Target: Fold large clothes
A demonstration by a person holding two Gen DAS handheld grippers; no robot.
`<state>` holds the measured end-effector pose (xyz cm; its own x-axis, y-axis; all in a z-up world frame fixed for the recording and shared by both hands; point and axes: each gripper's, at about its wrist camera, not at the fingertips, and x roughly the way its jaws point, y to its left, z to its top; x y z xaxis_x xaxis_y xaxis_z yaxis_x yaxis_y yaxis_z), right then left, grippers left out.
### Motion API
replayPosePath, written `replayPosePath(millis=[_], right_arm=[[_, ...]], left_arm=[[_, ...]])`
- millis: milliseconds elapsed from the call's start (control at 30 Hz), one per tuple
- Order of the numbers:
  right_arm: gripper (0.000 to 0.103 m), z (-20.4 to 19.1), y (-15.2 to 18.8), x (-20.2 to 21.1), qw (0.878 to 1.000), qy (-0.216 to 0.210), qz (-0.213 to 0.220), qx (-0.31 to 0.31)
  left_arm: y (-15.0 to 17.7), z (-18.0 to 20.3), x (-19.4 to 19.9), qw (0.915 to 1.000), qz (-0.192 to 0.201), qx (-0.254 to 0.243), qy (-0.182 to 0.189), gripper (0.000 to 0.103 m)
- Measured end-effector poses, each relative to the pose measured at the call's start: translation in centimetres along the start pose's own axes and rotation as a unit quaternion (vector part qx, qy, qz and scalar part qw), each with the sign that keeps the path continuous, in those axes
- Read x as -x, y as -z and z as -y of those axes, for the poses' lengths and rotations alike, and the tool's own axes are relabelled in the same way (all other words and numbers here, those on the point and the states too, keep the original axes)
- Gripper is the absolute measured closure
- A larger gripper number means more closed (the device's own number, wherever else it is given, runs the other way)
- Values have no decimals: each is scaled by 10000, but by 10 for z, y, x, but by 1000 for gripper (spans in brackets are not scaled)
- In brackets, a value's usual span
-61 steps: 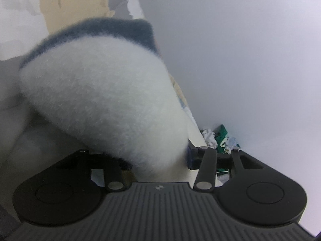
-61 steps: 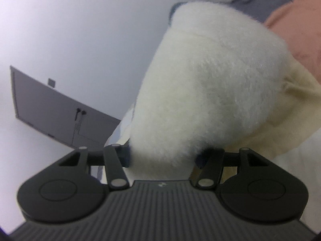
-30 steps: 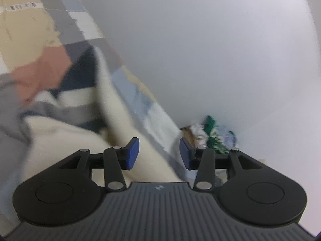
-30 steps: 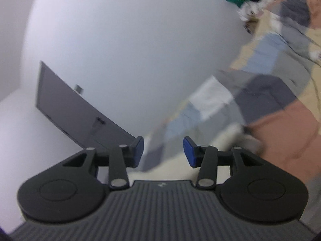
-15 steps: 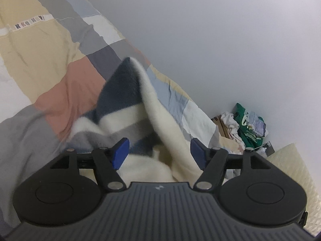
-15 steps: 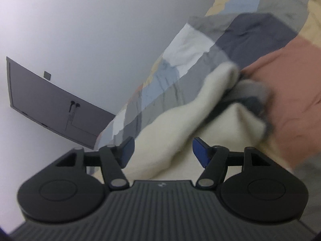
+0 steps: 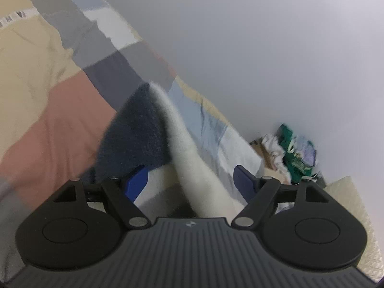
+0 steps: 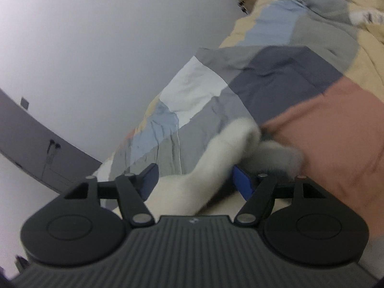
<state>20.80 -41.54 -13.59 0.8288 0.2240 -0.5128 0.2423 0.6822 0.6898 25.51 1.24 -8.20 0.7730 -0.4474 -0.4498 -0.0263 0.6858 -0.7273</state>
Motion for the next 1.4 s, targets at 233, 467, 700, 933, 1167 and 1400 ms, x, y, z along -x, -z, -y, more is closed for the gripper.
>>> replayPosePath(millis=[233, 467, 700, 933, 1167, 1400], right_arm=[[79, -9, -1, -40, 9981, 241, -173, 546], [81, -17, -5, -86, 9935, 507, -187, 997], [81, 2, -2, -103, 9938, 635, -378, 830], [36, 1, 2, -48, 9989, 327, -327, 115], [35, -5, 26, 22, 9990, 402, -209, -13], [23, 19, 58, 48, 9941, 889, -494, -368]], left_arm=[[-14, -4, -50, 9977, -237, -410, -478, 73], [-21, -19, -94, 9920, -571, -539, -987, 80], [-16, -21, -89, 9913, -702, -742, -832, 75], [-2, -12, -13, 9935, -515, -647, -783, 35], [28, -5, 60, 9881, -369, -881, -1203, 32], [67, -16, 80, 9855, -895, -606, -1311, 30]])
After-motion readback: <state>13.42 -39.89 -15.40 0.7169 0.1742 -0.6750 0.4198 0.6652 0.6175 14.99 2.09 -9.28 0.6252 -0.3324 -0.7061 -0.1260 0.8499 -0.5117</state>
